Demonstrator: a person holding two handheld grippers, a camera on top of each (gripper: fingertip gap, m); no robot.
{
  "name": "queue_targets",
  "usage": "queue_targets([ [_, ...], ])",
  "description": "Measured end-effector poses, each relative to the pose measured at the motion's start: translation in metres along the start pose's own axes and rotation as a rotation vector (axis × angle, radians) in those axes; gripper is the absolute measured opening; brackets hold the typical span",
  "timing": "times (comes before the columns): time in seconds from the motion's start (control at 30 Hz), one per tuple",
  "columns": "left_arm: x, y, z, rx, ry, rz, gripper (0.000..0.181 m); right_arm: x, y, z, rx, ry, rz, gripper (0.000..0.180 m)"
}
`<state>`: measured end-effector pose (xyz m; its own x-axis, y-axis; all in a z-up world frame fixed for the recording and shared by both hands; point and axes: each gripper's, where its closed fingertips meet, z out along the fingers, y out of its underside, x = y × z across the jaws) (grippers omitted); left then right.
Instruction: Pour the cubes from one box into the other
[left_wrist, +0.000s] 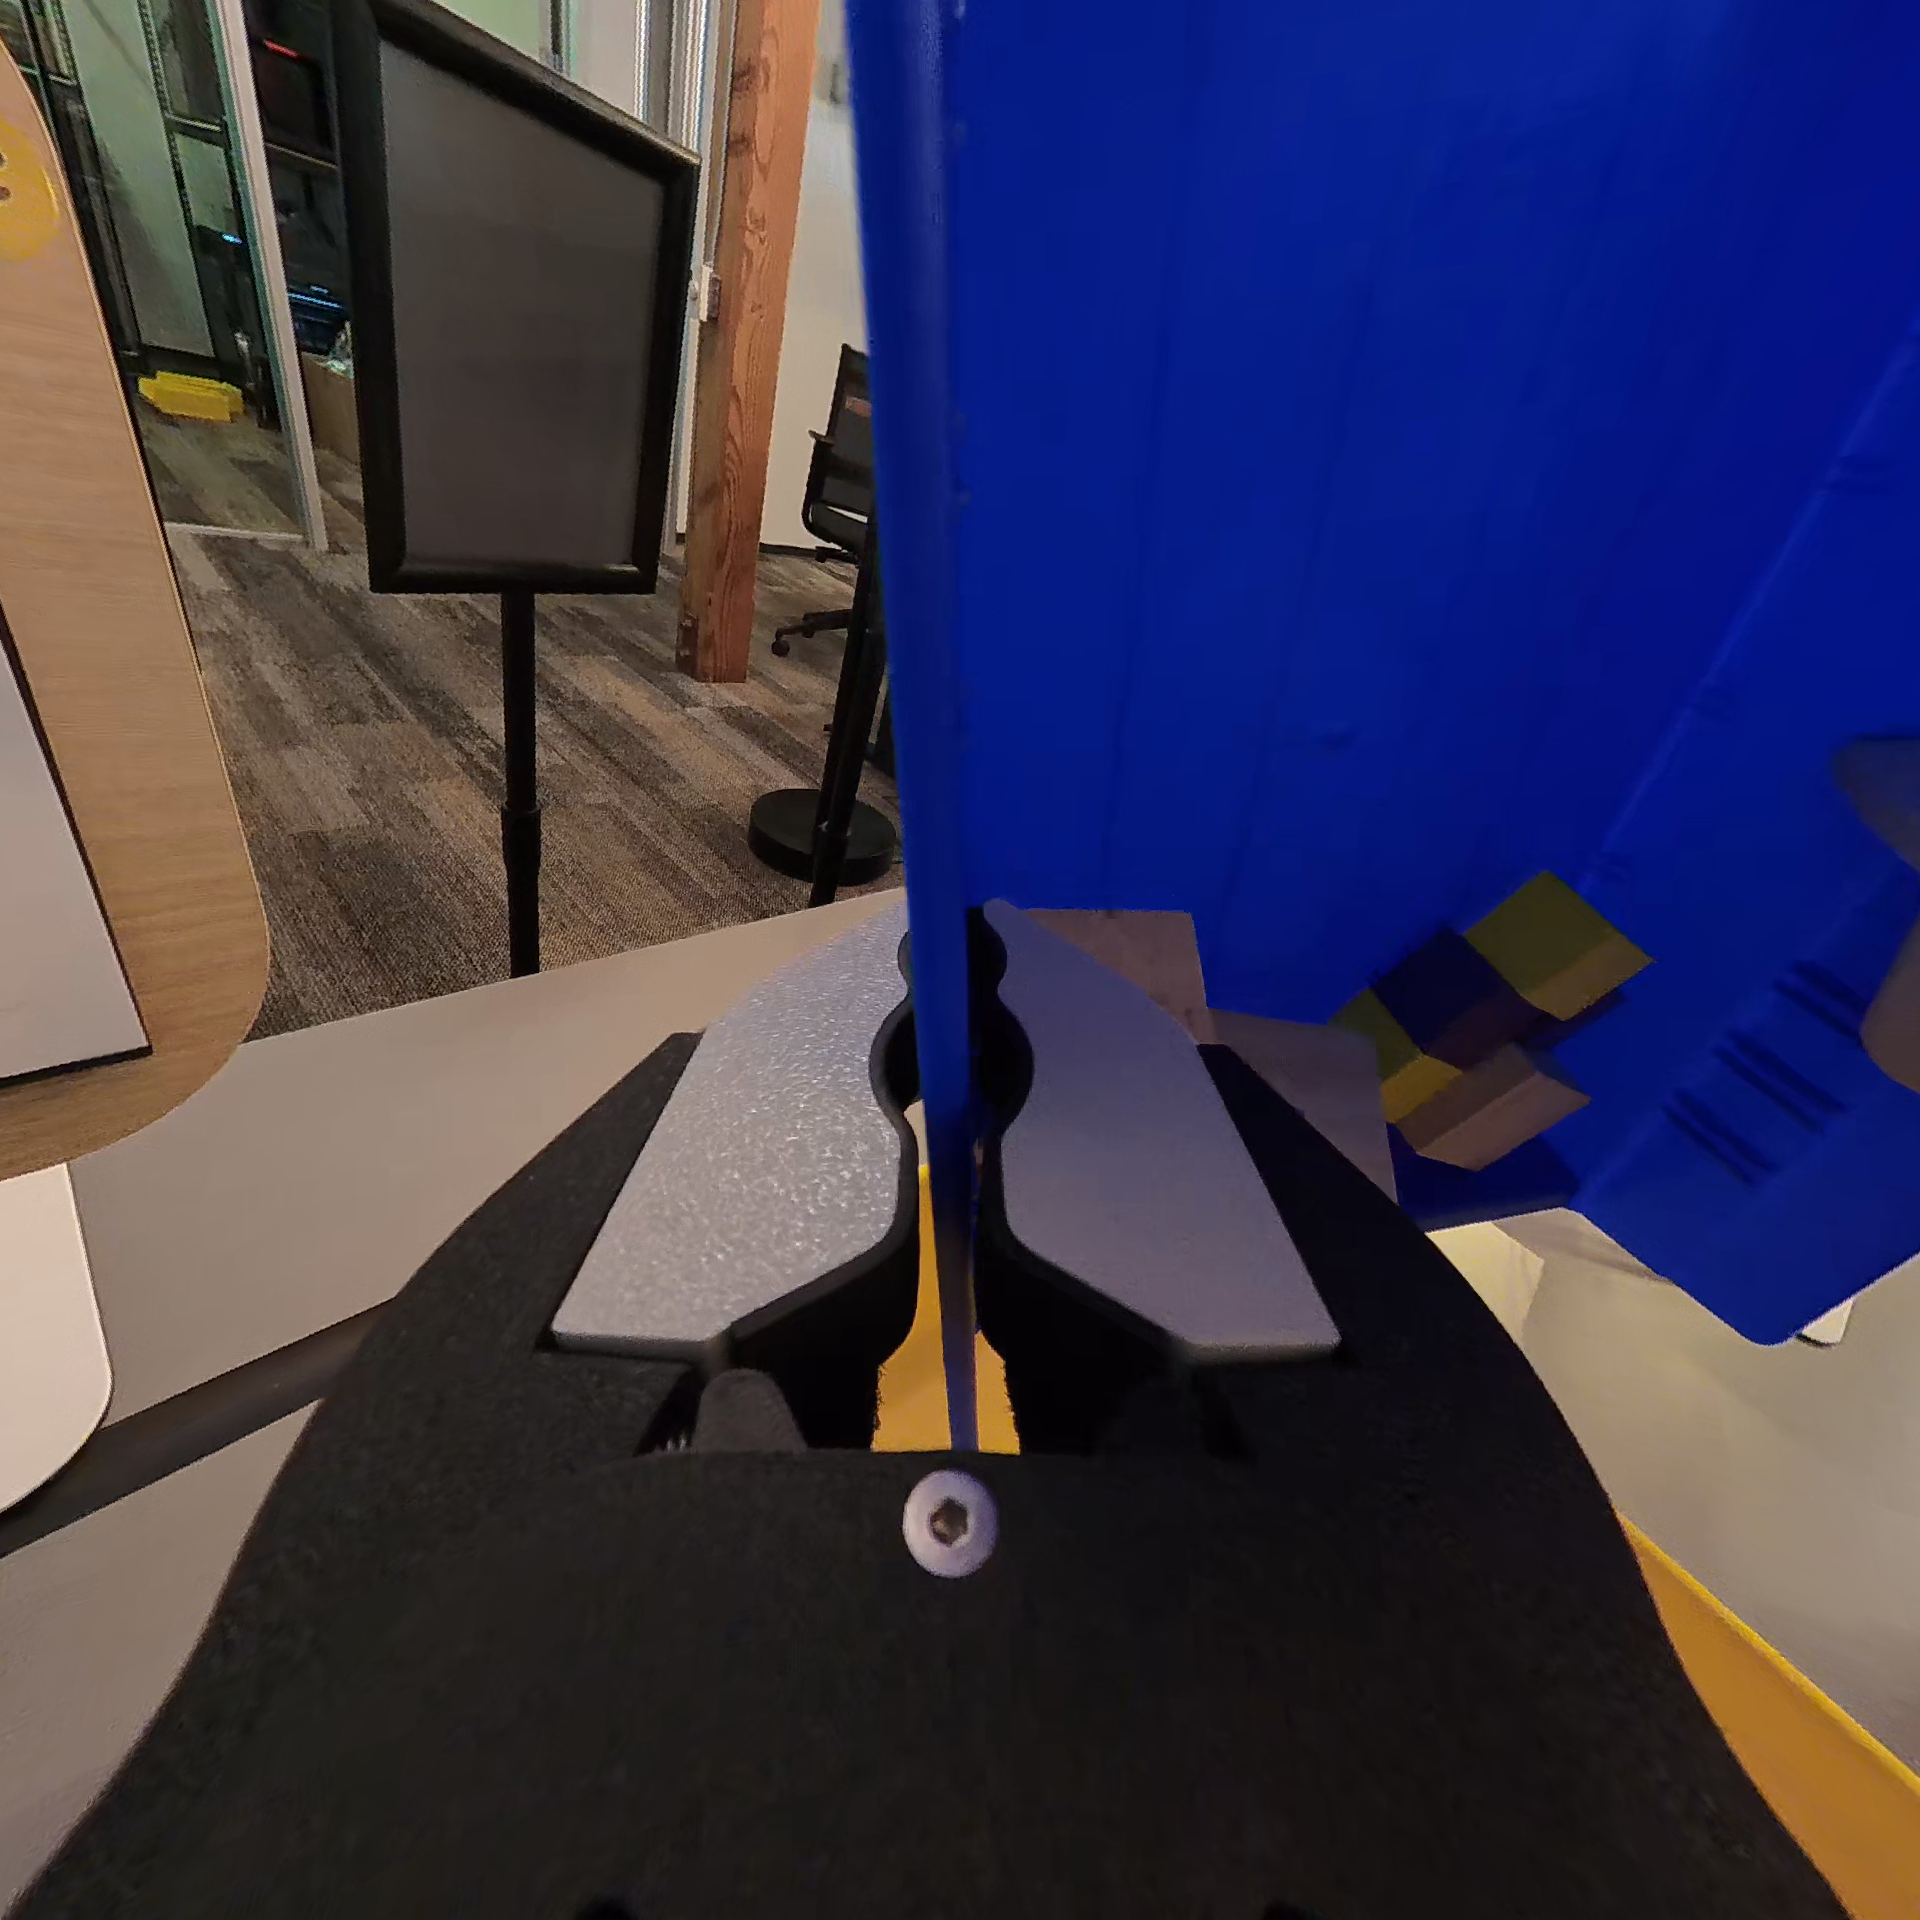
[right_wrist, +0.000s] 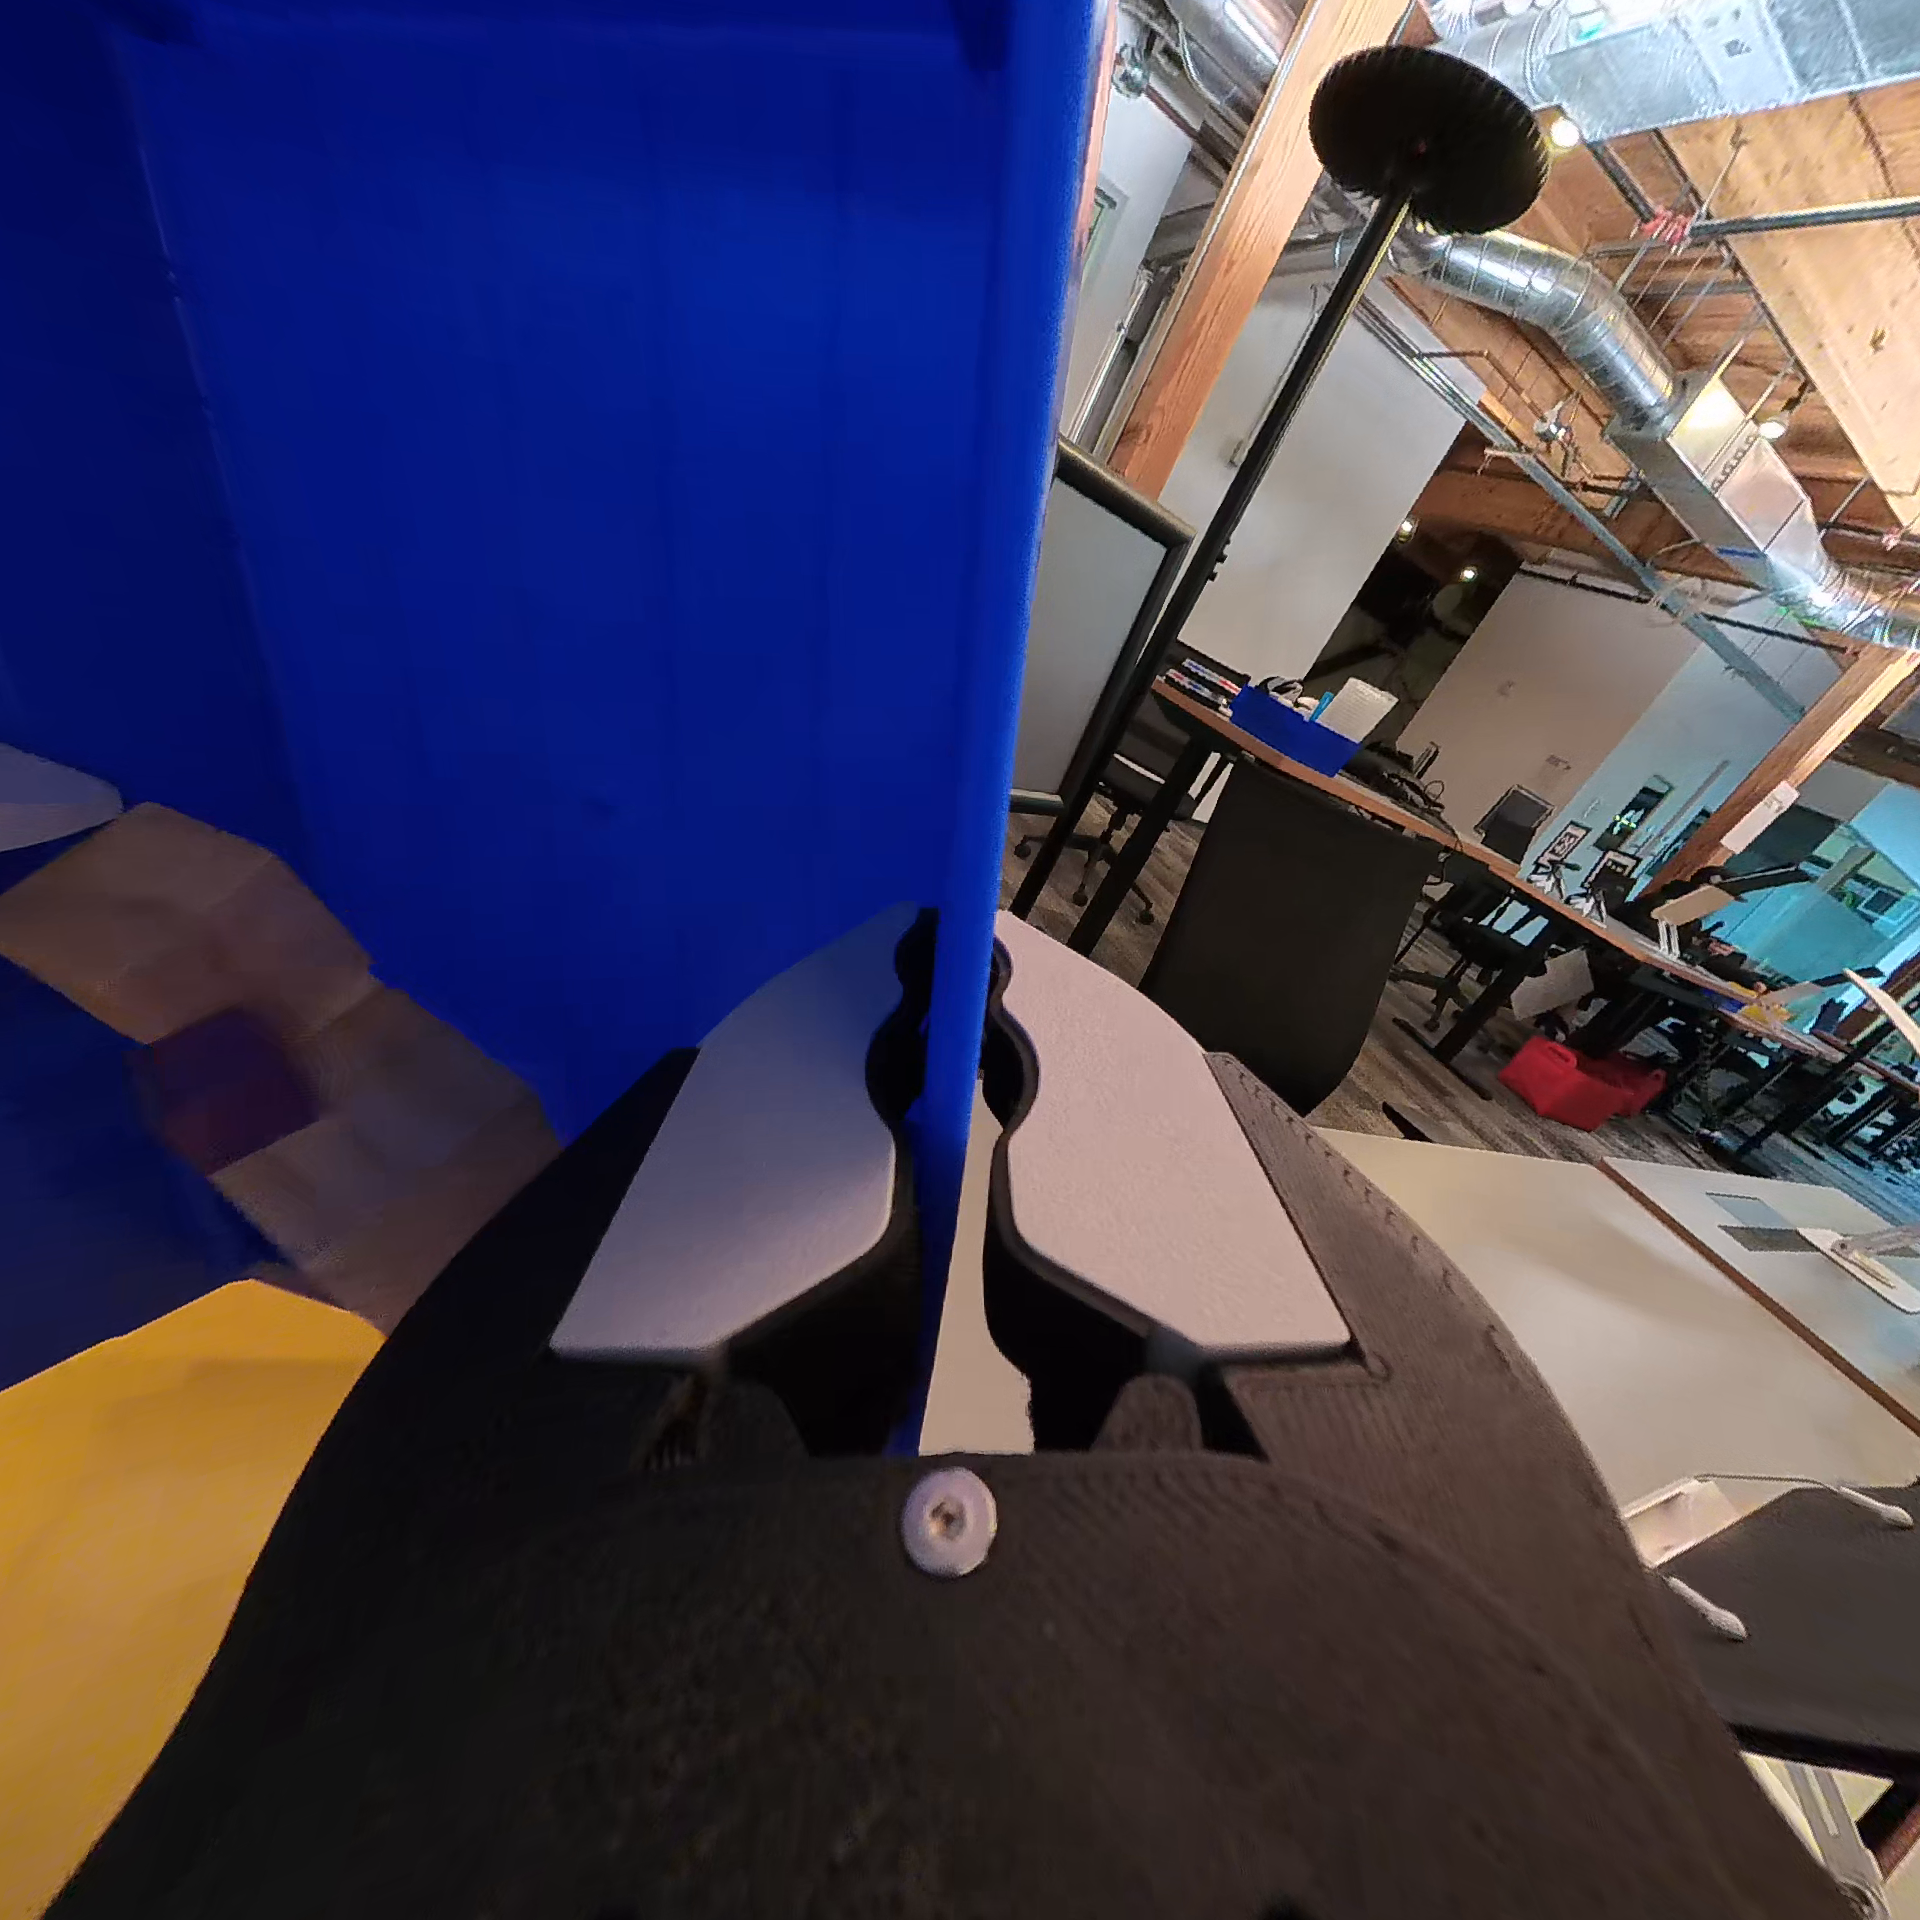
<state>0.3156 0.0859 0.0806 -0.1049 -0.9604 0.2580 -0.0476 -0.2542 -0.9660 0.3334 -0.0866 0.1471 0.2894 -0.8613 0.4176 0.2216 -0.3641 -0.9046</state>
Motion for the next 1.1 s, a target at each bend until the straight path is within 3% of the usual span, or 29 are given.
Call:
queue_targets([
  [0.53, 0.004, -0.003, -0.004, -0.006, 0.007, 0.009, 0.005, 0.002, -0.008, -0.005, 0.022, 0.007, -0.008, 0.006],
  [1.1, 0.015, -0.030, -0.015, 0.142, 0.043, 0.009, 0.005, 0.011, -0.042, -0.024, 0.176, 0.060, -0.057, 0.007],
])
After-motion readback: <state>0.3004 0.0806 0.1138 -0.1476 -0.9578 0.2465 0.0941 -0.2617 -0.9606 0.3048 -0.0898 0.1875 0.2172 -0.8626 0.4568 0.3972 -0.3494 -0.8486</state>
